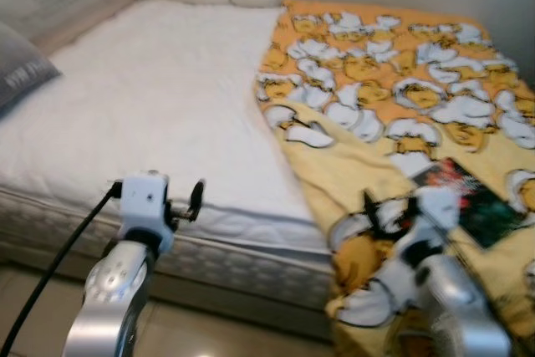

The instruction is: Clean up the room

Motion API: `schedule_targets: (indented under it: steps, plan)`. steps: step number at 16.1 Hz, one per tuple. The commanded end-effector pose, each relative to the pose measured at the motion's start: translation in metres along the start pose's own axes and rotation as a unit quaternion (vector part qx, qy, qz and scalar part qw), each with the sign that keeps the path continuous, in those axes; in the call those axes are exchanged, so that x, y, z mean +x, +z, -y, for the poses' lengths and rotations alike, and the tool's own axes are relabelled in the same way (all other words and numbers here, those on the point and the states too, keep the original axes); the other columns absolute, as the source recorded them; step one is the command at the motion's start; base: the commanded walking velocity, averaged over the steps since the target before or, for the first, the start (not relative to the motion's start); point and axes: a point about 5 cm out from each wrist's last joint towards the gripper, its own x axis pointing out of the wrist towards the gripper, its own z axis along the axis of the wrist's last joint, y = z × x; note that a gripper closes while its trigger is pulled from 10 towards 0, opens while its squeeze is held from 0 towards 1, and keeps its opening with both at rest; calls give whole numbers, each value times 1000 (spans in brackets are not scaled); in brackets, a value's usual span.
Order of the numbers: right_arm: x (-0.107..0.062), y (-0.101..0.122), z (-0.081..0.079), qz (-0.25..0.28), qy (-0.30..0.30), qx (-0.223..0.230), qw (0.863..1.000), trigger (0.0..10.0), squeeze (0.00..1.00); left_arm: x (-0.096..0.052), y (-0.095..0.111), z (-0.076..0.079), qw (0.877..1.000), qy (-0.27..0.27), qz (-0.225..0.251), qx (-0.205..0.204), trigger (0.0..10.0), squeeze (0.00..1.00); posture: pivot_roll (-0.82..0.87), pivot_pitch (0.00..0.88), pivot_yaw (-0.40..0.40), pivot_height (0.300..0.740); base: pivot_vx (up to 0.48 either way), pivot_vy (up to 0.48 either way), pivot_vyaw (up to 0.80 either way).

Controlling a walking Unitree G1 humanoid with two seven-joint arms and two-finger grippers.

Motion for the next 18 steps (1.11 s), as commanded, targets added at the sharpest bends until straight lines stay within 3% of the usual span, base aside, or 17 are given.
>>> schedule_targets:
  steps: [1, 5, 7, 14, 18]
  plan:
    - [-1, 5, 7, 4, -10, -3, 1000, 10000, 0, 0, 0, 1, 1000, -3, 1, 4, 10000, 980, -54, 0, 16, 740, 0, -439, 0]
    - [3, 7, 9, 3, -3, -15, 1000, 10000, 0, 2, 2, 0, 1000, -4, 3, 5, 10000, 980, -51, 0, 14, 740, 0, -438, 0]
    - [4, 6, 12, 1, -14, 3, 1000, 10000, 0, 2, 3, 0, 1000, -5, 4, 8, 10000, 984, -54, 0, 18, 740, 0, -437, 716]
    - [7, 8, 12, -1, -6, 4, 1000, 10000, 0, 3, 3, 0, 1000, -10, 3, 15, 10000, 984, -53, 0, 10, 740, 0, -439, 800]
    - [9, 8, 12, 1, -10, 17, 1000, 10000, 0, 4, 3, -1, 1000, -15, 4, 21, 10000, 984, -53, 0, 18, 740, 0, -437, 0]
